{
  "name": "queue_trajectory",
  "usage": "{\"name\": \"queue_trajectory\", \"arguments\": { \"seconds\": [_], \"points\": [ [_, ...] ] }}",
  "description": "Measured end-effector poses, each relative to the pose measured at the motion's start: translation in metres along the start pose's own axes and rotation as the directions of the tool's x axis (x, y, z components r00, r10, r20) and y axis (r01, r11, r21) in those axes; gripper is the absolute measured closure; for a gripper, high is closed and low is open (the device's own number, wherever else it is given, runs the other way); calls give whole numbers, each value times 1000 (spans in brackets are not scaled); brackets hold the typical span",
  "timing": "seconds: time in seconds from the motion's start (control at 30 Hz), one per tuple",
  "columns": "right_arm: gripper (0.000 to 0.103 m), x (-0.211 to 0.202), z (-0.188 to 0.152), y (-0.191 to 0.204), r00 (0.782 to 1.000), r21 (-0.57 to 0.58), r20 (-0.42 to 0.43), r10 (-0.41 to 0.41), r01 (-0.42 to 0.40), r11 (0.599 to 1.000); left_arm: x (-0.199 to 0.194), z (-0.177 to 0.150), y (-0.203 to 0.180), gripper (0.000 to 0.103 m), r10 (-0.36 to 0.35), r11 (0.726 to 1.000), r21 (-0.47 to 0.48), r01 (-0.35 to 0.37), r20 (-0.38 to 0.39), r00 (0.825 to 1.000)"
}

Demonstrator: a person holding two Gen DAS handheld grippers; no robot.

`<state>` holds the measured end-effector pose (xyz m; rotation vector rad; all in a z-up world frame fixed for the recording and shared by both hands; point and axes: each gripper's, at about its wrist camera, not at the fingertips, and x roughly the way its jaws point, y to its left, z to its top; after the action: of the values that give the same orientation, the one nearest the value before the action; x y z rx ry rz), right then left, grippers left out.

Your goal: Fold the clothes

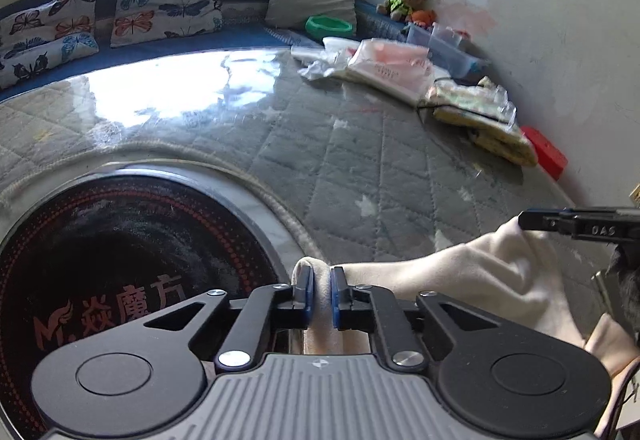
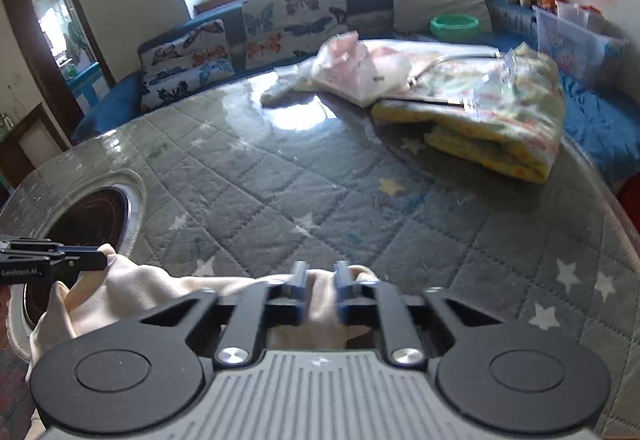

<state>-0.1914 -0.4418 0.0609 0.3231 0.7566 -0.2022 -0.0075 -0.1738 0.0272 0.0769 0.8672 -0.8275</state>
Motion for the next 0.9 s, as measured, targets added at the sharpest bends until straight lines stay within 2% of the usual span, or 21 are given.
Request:
{"name": "queue_trajectory", "arguments": {
  "seconds": [0.13,0.23,0.33,0.37,0.43,0.47,0.5,0.57,0.67,0.73,0.77,0.87,0.9],
  "points": [
    [100,-15,-3,5,999,-11,42,12,-12,1000,-24,-4,-8,94,-82,996,27,80,69,994],
    [100,-27,-6,9,997,-20,74,22,-20,1000,-46,-12,-18,94,-160,985,83,151,114,981],
    [88,-28,-8,6,997,-10,75,-5,5,1000,-64,-22,-29,95,-228,968,143,208,137,964],
    [78,-23,4,3,997,6,70,-21,21,1000,-65,-28,-33,95,-237,962,166,215,123,964],
    [70,-13,5,0,998,25,50,-29,28,999,-67,-41,-41,95,-253,950,209,230,92,963],
    [60,-8,6,-2,999,32,40,-31,30,999,-68,-47,-45,94,-261,944,231,238,77,962],
    [55,-3,7,-3,999,40,29,-33,31,999,-69,-54,-49,95,-268,936,252,245,61,961],
    [55,8,8,-6,999,55,8,-35,35,998,-72,-67,-57,96,-282,920,293,261,30,959],
    [56,9,7,-7,1000,63,3,-9,9,998,-75,-86,-69,96,-299,891,353,286,-19,954],
    [70,5,6,-6,1000,65,8,17,-18,998,-75,-95,-74,96,-302,877,378,297,-48,952],
    [84,4,5,-5,999,66,11,30,-31,997,-72,-97,-74,96,-295,879,375,295,-59,954],
    [98,-2,4,-4,997,67,18,70,-71,995,-58,-103,-74,95,-285,884,363,296,-85,955],
    [98,-4,3,-4,996,68,20,83,-84,994,-60,-103,-73,95,-287,884,360,298,-83,954]
  ]
}}
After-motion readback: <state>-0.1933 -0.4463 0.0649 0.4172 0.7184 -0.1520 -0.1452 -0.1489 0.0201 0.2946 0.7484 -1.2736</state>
